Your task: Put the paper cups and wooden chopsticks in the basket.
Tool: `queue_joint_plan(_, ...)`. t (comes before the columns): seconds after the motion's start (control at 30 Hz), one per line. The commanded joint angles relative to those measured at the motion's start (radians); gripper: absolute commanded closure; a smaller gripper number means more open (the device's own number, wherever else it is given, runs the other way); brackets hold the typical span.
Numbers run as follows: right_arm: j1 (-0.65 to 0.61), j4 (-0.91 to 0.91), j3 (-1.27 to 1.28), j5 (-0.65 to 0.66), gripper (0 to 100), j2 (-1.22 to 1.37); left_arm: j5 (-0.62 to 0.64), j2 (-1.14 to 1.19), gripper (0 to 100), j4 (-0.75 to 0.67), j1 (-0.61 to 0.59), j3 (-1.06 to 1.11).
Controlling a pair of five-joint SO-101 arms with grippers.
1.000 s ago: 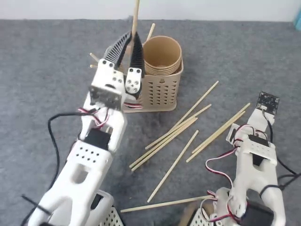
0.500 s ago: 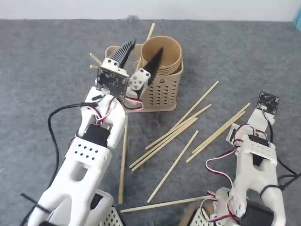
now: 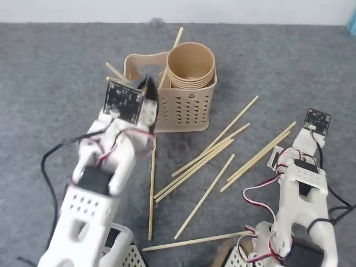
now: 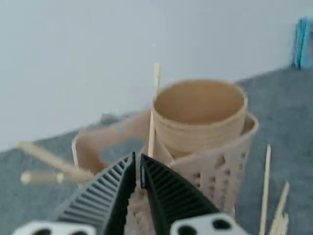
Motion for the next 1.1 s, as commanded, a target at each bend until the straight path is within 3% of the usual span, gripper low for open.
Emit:
queue_joint_plan(0.0, -0.010, -0.018, -0.057, 0.015, 99.0, 0.001, 0.011, -0.095, 99, 0.328, 0.000, -0.012)
queue_joint_plan(0.1, -0.010, -0.018, -0.057, 0.015, 99.0, 0.001, 0.012, -0.029, 99, 0.423, 0.000, -0.004)
queue_joint_plan(0.2, -0.010, -0.015, -0.057, 0.015, 99.0, 0.001, 0.012, 0.101, 99, 0.431, 0.003, 0.038)
queue_joint_plan(0.33, -0.010, -0.010, -0.055, 0.015, 99.0, 0.001, 0.017, 0.270, 96, 0.344, 0.011, 0.082)
queue_joint_plan(0.63, -0.010, -0.010, -0.055, 0.015, 99.0, 0.001, 0.186, 0.563, 75, 0.180, 0.012, 0.091)
queue_joint_plan(0.8, -0.010, -0.010, -0.055, 0.015, 99.0, 0.001, 0.229, 0.732, 75, 0.086, 0.005, 0.070)
queue_joint_plan(1.0, -0.010, -0.012, -0.055, 0.015, 99.0, 0.001, 0.316, 0.838, 76, 0.160, 0.009, -0.030)
queue_joint_plan(1.07, -0.010, -0.012, -0.055, 0.015, 99.0, 0.001, 0.351, 0.859, 81, 0.163, 0.011, -0.038)
